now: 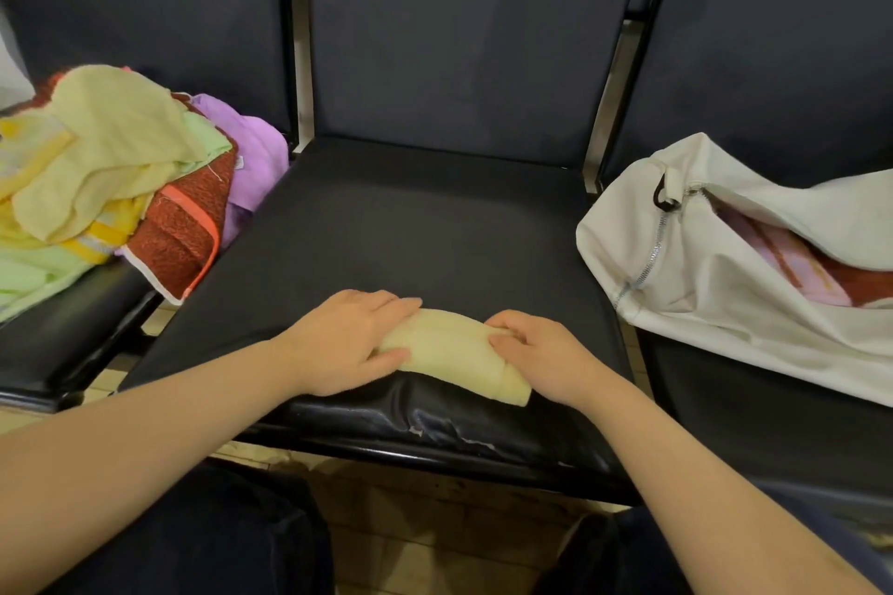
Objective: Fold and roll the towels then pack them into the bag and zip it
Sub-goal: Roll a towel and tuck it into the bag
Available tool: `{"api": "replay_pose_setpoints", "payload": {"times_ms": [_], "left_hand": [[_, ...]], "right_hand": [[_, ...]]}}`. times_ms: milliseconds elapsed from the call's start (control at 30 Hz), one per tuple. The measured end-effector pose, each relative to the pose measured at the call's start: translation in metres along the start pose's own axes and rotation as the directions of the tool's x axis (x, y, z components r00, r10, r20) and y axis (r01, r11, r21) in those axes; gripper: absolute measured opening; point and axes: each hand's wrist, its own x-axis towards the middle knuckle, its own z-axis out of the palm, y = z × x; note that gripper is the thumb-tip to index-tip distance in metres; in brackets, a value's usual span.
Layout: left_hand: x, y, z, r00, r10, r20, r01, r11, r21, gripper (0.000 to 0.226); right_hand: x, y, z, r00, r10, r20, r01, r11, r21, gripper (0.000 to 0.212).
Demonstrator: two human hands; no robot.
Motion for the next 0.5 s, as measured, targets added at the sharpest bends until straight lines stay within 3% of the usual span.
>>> {"api": "replay_pose_setpoints", "payload": {"times_ms": [67,167,267,333,500], "left_hand": [[0.002,0.003,-0.002,0.997,0.020,0.076,-0.028,0.994,0.108,0.083],[0.009,0.009,-0.007,0.994,0.082,0.070,-0.094,0.977,0.193,0.067],[0.013,0.019,-0.006,0.939,0.343,0.007,-0.333,0.907,0.259,0.076],[0.014,0.028,-0.003,0.900,0.435,-0.027,-0.404,0.855,0.324,0.080],[0.015,0.035,-0.016,0.824,0.541,-0.171,-0.445,0.803,0.396,0.065]], "right_hand": [[-0.002,-0.004,-0.001,1.000,0.009,0.026,-0.010,0.998,0.058,0.017],[-0.007,-0.011,-0.003,0.991,0.021,0.134,-0.037,0.992,0.121,0.019],[-0.011,-0.013,-0.005,0.966,0.042,0.257,-0.106,0.964,0.243,0.026],[-0.015,-0.014,-0.006,0.949,0.037,0.313,-0.144,0.935,0.325,0.026],[-0.021,-0.016,-0.004,0.964,0.054,0.259,-0.175,0.864,0.472,0.032]]}}
